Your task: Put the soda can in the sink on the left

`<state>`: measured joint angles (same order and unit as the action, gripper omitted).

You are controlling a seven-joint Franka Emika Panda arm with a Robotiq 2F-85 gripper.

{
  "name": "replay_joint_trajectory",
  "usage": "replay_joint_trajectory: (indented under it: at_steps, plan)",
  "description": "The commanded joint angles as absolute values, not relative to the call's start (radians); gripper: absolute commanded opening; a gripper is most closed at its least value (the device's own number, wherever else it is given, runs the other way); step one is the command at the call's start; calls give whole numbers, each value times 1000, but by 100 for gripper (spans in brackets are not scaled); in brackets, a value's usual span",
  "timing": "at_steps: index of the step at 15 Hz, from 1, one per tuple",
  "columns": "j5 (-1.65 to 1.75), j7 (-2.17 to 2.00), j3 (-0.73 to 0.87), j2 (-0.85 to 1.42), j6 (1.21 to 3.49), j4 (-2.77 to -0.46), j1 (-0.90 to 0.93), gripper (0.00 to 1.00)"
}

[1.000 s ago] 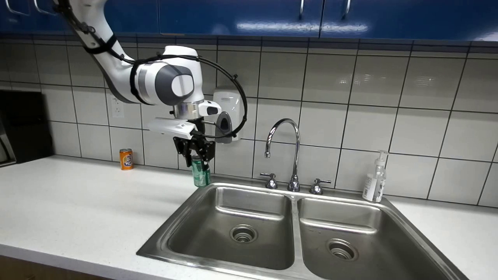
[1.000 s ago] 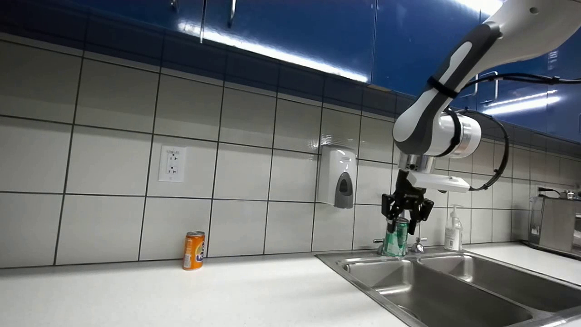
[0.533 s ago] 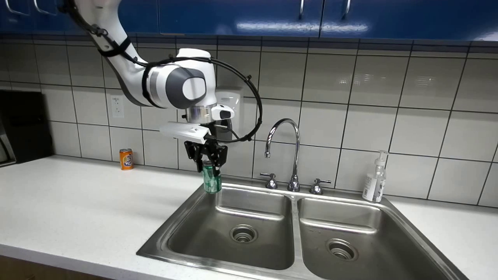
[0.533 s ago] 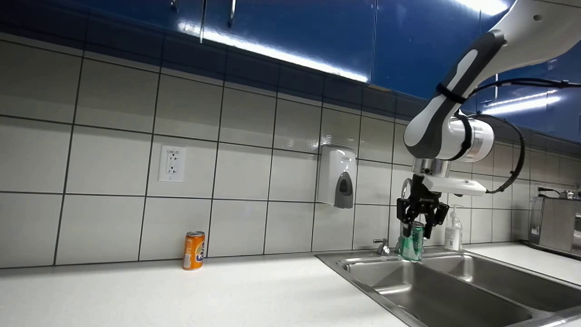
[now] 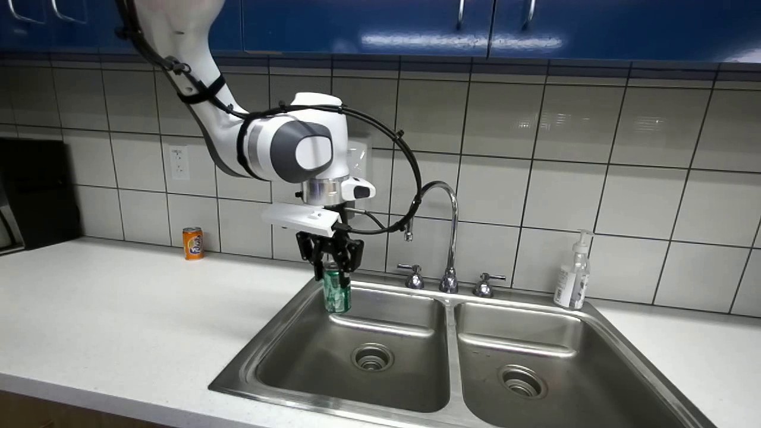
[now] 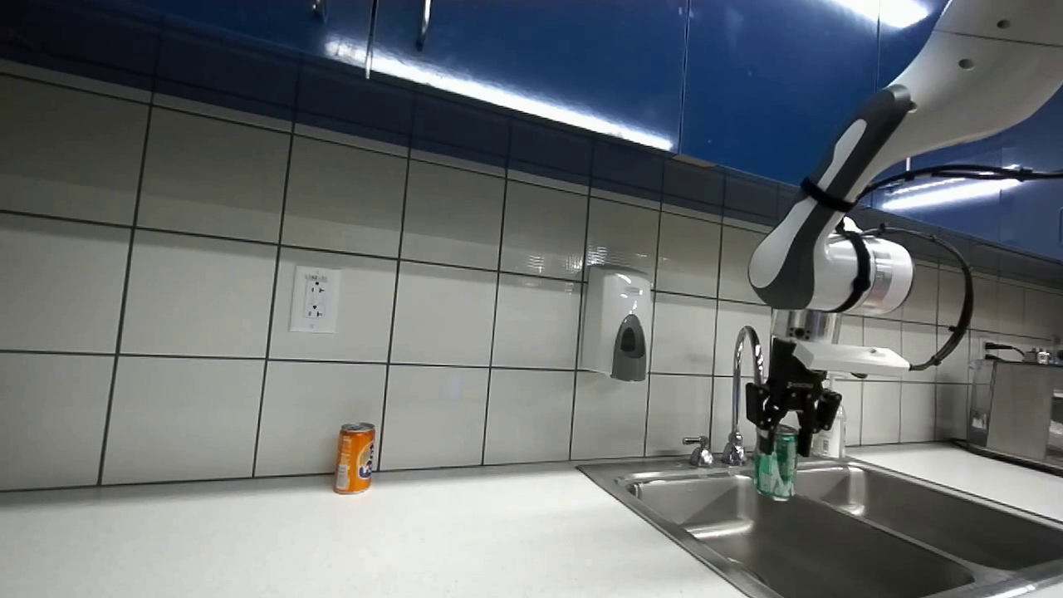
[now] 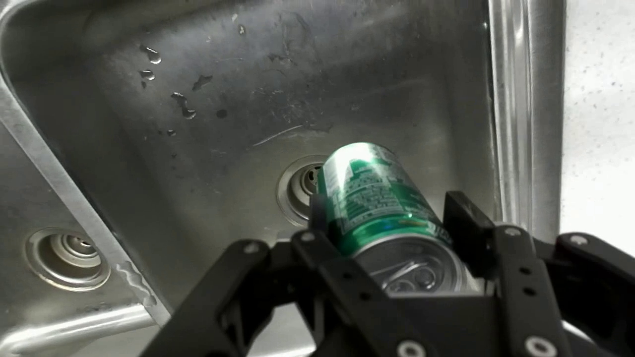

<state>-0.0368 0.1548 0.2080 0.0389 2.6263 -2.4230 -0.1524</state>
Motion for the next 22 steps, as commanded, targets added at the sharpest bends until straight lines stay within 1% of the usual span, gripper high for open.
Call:
replay_joint_trajectory:
  at_steps: [1, 9, 22]
  plan:
    - [-75, 235, 204, 95, 2594, -2364, -186, 36]
    - [-61, 266, 195, 225, 2596, -2312, -230, 36]
    - [-71, 314, 173, 345, 2638, -2312, -286, 36]
